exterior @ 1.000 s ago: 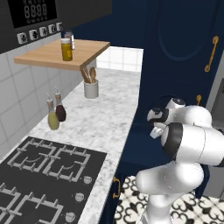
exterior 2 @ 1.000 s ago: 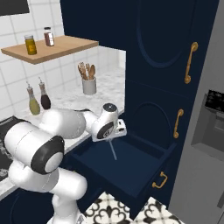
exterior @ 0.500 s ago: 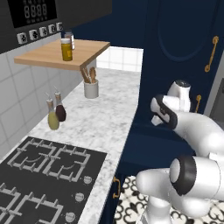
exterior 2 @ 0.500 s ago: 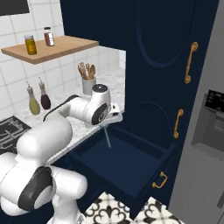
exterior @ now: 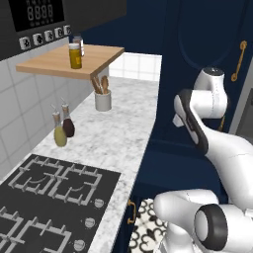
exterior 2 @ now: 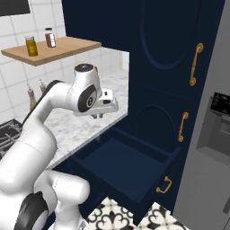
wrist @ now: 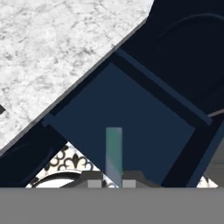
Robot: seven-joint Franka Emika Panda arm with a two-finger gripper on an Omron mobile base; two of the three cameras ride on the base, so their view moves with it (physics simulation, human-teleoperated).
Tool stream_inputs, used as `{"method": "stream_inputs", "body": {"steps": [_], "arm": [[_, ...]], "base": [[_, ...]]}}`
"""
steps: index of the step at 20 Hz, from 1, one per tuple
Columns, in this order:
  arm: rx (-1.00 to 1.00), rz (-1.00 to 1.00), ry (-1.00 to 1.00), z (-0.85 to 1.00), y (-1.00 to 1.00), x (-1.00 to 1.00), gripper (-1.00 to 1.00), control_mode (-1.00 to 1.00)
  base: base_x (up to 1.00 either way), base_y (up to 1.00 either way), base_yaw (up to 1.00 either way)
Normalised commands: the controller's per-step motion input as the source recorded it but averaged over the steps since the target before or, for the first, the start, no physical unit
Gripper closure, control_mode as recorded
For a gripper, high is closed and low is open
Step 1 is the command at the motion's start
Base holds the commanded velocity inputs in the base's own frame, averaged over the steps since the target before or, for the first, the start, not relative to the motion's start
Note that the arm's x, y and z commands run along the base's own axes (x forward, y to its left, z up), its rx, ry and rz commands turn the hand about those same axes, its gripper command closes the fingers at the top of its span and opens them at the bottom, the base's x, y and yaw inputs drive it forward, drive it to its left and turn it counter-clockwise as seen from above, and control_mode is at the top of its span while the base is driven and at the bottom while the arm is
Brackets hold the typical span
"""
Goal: Take a straw from the drawer in front and place it inside the glass cup on the dining counter.
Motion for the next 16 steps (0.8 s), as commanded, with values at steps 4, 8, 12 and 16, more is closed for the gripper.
{"method": "stream_inputs", "body": {"steps": [4,8,12,16], "arm": [[0.00,-0.12,0.00,0.73,0.01,-0.58,1.00,-1.00],[0.00,-0.09,0.00,0.44,0.00,-0.51,1.00,-1.00],[0.00,-0.05,0.00,0.17,0.00,-0.42,1.00,-1.00],[0.00,-0.01,0.00,0.03,0.00,-0.23,1.00,1.00]], "base": [[0.00,0.00,0.00],[0.00,0.00,0.00],[0.00,0.00,0.00],[-0.75,0.00,-0.06]]}}
